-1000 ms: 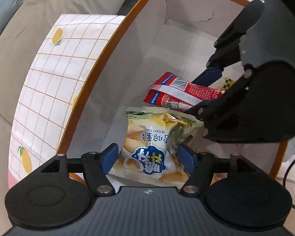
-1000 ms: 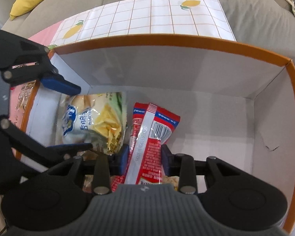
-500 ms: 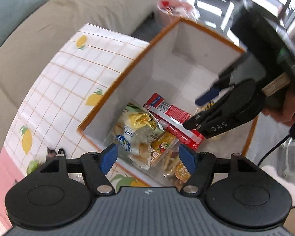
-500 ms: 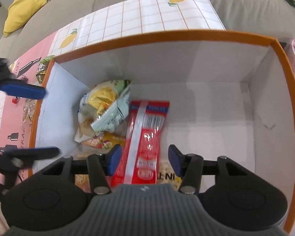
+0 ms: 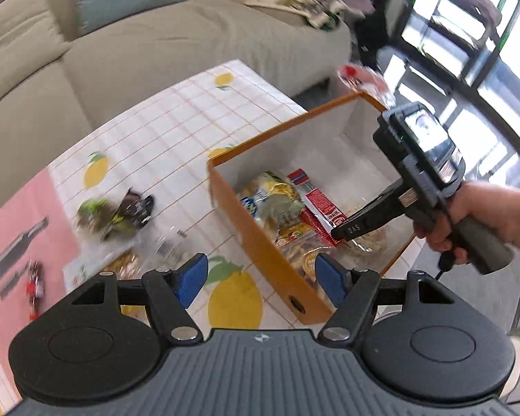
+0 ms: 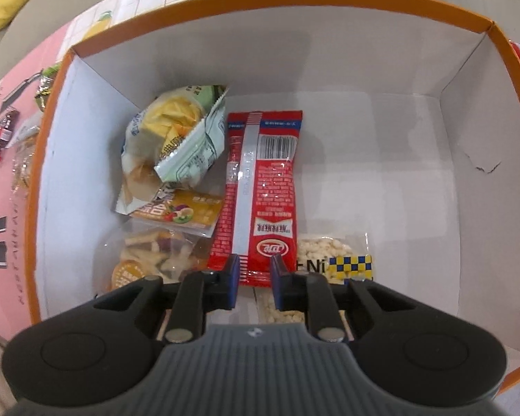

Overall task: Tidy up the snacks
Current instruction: 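Lower the red wafer pack into the box with the right tool while the left withdraws, then move the left tool to the yellow cracker bag while the right approaches the clear candy pack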

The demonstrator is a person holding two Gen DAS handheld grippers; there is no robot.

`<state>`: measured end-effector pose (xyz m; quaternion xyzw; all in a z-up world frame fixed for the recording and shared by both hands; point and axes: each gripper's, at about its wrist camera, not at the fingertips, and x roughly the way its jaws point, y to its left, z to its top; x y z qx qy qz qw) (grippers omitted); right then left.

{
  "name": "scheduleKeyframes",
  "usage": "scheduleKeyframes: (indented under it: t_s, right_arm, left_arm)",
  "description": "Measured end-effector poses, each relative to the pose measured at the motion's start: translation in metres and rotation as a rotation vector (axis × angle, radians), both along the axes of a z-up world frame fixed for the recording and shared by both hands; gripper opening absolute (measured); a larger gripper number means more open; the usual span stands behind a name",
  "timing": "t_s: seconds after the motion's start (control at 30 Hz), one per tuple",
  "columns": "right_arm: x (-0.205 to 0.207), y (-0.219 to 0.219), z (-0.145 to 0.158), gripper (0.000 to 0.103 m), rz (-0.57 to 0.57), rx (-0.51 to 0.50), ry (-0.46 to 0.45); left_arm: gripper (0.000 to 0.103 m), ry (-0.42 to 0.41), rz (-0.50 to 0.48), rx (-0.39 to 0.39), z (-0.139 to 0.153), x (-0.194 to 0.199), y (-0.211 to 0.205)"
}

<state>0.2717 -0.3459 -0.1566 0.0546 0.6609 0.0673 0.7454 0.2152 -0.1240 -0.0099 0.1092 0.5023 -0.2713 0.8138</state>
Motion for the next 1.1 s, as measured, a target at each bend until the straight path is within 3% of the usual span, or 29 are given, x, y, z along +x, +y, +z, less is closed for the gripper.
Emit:
scheduleKeyframes:
  t_s: [0.27,0.5,0.7,0.83,1.1]
  right_arm:
    - [-0.01,0.026,0.009,0.017,-0.022,-0.06,-0.072]
    - [-0.043,0.041,0.065,0.02,-0.031,-0.064,-0.204]
    - [-0.084,0.063,0.116,0.043,-0.065,0.002,-0.395]
    - [-0.116,0.088,0.131,0.048,-0.076,0.044,-0.515]
    - [-0.167,0.153,0.129,0.054,-0.079,0.13,-0.649]
  left_arm:
    - [0.083,-0.046,0.138,-0.072,0.017,-0.041,0.052]
    - [0.081,-0.134,0.237,-0.141,0.03,-0.076,0.086]
    - [0.078,-0.263,0.326,-0.227,0.037,-0.106,0.113]
    - [0.078,-0.334,0.405,-0.265,0.03,-0.119,0.132]
    - [0.078,-0.305,0.536,-0.27,-0.008,-0.125,0.165]
